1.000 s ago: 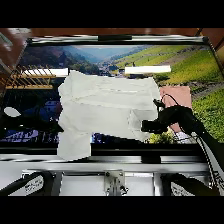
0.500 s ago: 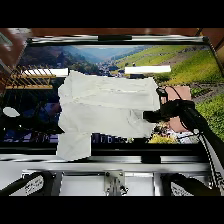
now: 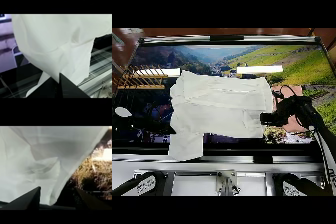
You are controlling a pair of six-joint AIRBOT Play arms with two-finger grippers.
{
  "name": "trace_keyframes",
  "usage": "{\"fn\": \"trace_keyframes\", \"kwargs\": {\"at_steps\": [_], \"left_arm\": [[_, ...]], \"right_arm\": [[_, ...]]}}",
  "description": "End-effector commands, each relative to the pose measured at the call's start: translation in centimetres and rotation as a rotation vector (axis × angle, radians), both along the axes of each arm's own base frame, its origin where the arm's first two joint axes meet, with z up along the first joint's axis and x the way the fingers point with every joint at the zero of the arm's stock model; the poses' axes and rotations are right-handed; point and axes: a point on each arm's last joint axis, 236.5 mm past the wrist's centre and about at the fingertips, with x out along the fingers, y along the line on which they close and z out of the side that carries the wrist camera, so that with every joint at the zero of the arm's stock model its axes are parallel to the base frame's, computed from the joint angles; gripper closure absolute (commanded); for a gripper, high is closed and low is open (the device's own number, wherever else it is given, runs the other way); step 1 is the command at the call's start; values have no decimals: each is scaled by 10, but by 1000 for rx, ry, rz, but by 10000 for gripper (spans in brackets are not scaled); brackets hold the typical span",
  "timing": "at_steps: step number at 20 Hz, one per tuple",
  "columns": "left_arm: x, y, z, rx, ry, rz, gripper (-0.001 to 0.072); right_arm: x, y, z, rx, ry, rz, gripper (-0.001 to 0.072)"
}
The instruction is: Fold the shirts.
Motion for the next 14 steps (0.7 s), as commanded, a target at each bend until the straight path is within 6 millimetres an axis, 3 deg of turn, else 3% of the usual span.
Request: {"fn": "trace_keyframes", "kwargs": {"at_steps": [1,3,4,6,8,10,12,14], "left_arm": [[0,0,0,1,-5,-4,677],[0,0,0,1,-12,-15,677],[0,0,0,1,-13,-15,677],[0,0,0,1,-12,-15,677],[0,0,0,1,-12,-15,677],[0,0,0,1,-12,-15,677],[0,0,0,1,-12,-15,677],[0,0,0,1,-12,-15,677]], "right_arm": [[-26,-5,24,50,80,-88,185],[-37,6,24,121,95,-122,155],[-48,12,15,143,117,-132,83],[-62,30,-3,225,136,-123,83],[-67,35,-17,248,124,-118,83],[-58,26,-25,209,73,-129,89],[-42,21,-26,197,6,-147,170],[-35,19,-29,189,-15,-155,170]]}}
